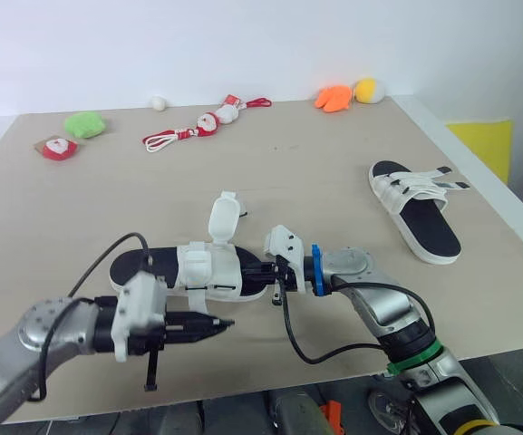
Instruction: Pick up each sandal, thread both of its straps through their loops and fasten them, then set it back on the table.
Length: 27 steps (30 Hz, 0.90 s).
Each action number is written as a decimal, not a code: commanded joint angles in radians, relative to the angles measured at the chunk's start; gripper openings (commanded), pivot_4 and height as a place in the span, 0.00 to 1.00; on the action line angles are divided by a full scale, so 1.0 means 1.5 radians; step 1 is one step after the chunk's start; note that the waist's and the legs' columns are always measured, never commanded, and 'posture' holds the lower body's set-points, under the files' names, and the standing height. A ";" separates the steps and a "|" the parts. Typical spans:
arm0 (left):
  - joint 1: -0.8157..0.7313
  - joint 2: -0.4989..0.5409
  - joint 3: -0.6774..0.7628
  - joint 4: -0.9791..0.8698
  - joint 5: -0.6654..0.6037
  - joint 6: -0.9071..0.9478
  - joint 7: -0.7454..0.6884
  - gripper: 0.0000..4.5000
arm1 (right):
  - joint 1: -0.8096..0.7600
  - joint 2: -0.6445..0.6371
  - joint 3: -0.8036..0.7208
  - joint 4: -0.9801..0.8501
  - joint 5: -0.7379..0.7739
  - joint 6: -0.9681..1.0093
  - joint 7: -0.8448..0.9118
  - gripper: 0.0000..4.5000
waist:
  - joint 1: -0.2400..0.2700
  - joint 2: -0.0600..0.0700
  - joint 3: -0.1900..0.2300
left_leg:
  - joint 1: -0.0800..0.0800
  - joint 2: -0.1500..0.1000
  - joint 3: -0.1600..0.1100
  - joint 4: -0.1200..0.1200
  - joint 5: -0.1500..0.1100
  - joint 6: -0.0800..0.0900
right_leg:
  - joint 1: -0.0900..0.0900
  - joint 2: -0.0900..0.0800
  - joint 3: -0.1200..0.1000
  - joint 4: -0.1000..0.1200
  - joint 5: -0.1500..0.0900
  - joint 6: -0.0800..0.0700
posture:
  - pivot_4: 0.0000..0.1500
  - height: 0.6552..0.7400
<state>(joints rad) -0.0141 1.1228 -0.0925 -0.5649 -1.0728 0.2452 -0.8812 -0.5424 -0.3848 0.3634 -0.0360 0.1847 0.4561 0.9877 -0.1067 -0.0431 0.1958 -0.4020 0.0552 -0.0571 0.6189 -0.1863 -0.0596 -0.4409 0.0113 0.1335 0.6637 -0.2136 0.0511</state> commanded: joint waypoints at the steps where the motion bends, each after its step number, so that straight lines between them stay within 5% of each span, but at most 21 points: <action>1: -0.052 -0.012 0.060 -0.003 -0.126 0.098 0.034 0.01 | 0.002 -0.005 0.019 0.019 -0.031 0.007 -0.016 0.00 | -0.001 0.000 0.000 | 0.000 0.000 0.000 0.000 0.000 0.000 | 0.000 0.000 0.000 0.000 0.000 0.000 | 1.00 1.00; 4: -0.105 -0.037 0.095 0.039 -0.216 0.176 0.071 0.01 | 0.001 -0.003 0.020 0.021 -0.031 0.005 -0.017 0.00 | -0.001 0.000 0.000 | 0.001 0.000 0.000 0.001 0.000 0.000 | 0.000 0.000 0.000 0.000 0.000 0.000 | 1.00 1.00; 10: -0.184 -0.111 0.135 0.125 -0.248 0.250 0.125 0.01 | -0.001 -0.002 0.022 0.024 -0.031 0.002 -0.020 0.00 | -0.002 -0.001 0.000 | 0.001 0.000 0.000 0.001 0.000 0.000 | 0.001 0.001 0.000 0.000 0.000 0.000 | 1.00 1.00; 27: -0.291 -0.214 0.153 0.300 -0.108 0.360 0.091 0.01 | 0.003 0.000 0.023 0.019 -0.029 0.005 -0.028 0.00 | -0.003 -0.001 -0.001 | 0.001 -0.001 -0.001 0.001 0.000 0.000 | 0.001 0.001 0.000 0.000 0.001 0.001 | 1.00 1.00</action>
<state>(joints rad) -0.4274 0.8065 0.0961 -0.1211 -1.2476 0.7801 -0.7415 -0.5527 -0.3837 0.3821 -0.0341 0.1716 0.4465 0.9631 -0.1109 -0.0453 0.1944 -0.4010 0.0541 -0.0587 0.6198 -0.1860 -0.0593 -0.4393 0.0125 0.1338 0.6638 -0.2126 0.0523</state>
